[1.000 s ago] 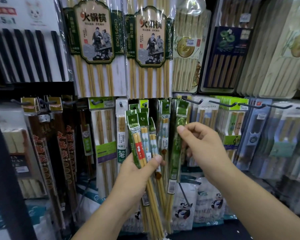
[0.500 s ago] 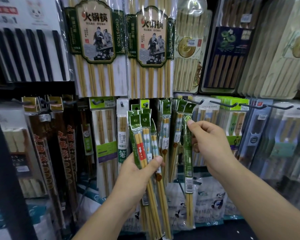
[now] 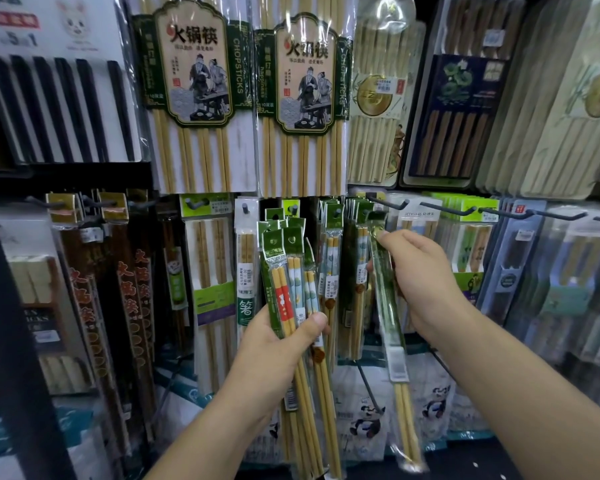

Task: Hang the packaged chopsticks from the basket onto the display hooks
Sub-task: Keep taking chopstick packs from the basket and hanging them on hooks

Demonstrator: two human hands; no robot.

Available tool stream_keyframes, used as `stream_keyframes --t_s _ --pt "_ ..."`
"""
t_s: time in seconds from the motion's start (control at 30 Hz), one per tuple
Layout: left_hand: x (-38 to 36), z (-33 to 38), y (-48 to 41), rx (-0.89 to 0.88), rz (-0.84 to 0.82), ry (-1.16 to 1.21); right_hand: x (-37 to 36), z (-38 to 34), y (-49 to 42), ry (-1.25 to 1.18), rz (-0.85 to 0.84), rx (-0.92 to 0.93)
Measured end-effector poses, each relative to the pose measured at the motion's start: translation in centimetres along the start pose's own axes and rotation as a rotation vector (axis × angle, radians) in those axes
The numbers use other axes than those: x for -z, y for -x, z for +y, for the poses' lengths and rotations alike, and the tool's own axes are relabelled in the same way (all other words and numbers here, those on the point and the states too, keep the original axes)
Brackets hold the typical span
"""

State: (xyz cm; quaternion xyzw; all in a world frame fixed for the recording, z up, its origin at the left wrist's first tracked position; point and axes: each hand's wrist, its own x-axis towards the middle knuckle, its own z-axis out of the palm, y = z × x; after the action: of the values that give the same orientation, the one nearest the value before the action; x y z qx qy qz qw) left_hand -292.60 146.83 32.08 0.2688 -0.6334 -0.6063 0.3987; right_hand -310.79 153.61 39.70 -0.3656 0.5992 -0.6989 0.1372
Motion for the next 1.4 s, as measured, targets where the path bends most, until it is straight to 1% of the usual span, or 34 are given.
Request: stream_keyframes --t_s 0.23,0.43,0.67,0.77,0.9,1.1,1.4 --pt "0.2 -0.1 -0.1 0.002 -0.004 0.007 -0.1 0.2 -0.4 0.027 0.013 0.079" --pt "0.3 -0.2 -0.1 -0.006 -0.008 0.013 -0.3 0.2 -0.2 0.028 0.004 0.061" --pt "0.4 -0.4 -0.2 0.000 -0.001 -0.008 -0.3 0.2 -0.3 0.078 0.052 0.169" --pt "0.4 -0.4 -0.2 -0.002 0.001 -0.020 -0.3 0.1 -0.6 0.058 0.052 0.167" --pt "0.4 -0.4 -0.2 -0.009 -0.008 -0.022 -0.4 0.1 -0.7 0.053 0.102 0.159" --pt "0.4 -0.5 -0.3 -0.016 -0.009 -0.025 -0.6 -0.4 -0.7 0.020 0.089 0.172" --pt "0.4 -0.4 -0.2 -0.024 -0.023 0.021 -1.0 -0.8 -0.7 0.060 0.121 0.197"
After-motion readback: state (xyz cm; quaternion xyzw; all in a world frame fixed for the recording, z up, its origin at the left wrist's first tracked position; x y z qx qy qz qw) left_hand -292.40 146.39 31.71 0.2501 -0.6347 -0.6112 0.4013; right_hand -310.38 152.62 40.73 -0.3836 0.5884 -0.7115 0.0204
